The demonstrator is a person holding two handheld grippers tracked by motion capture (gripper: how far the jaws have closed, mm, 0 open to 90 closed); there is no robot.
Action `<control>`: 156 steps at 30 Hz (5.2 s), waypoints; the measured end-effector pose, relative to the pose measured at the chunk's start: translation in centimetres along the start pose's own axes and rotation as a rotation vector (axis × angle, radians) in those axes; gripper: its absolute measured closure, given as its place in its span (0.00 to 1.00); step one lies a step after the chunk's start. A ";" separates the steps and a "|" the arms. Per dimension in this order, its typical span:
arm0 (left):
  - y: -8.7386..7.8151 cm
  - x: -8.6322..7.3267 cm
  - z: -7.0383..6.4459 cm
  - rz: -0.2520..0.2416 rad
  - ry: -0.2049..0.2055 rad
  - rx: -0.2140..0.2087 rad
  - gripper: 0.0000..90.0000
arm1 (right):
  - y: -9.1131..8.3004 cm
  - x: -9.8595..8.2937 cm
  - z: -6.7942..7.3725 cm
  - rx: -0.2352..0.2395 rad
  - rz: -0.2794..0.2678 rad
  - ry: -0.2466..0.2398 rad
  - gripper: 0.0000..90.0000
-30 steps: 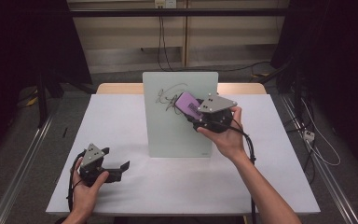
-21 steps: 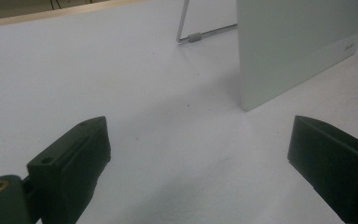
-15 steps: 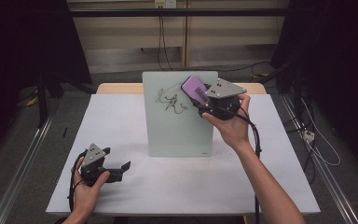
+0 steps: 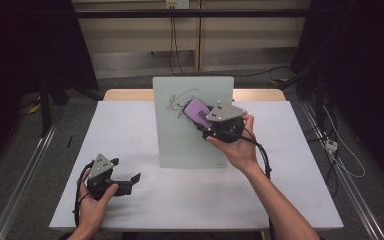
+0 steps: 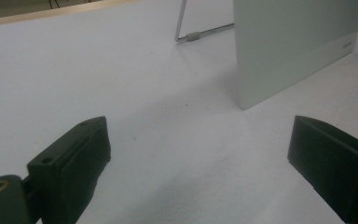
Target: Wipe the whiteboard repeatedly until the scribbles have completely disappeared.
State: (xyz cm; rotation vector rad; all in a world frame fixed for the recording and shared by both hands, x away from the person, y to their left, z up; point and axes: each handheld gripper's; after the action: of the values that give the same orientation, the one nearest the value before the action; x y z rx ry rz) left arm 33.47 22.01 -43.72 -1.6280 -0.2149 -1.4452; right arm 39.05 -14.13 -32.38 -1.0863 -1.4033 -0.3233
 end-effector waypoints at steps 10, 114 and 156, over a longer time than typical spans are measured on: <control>0.0 0.0 0.0 0.000 0.002 0.000 0.06 | 1.8 -1.6 2.5 0.075 0.056 -0.017 0.47; -0.1 0.1 0.0 -0.005 0.013 -0.004 0.06 | 0.6 4.0 -0.5 -0.061 -0.057 0.051 0.47; -0.2 0.0 0.1 -0.007 0.012 -0.003 0.06 | 3.8 1.0 4.2 0.073 0.043 0.005 0.47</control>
State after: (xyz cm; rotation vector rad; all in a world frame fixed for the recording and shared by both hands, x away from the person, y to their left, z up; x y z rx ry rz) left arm 33.41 22.20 -43.61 -1.6218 -0.2118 -1.4612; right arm 39.48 -8.63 -33.85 -1.0538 -1.3748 -0.2423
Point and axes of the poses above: each handheld gripper's, and its own axes: y roughly forward along the jaws, x roughly out of its top, z roughly to its left, and after that the axes turned 10 degrees about y, right-handed
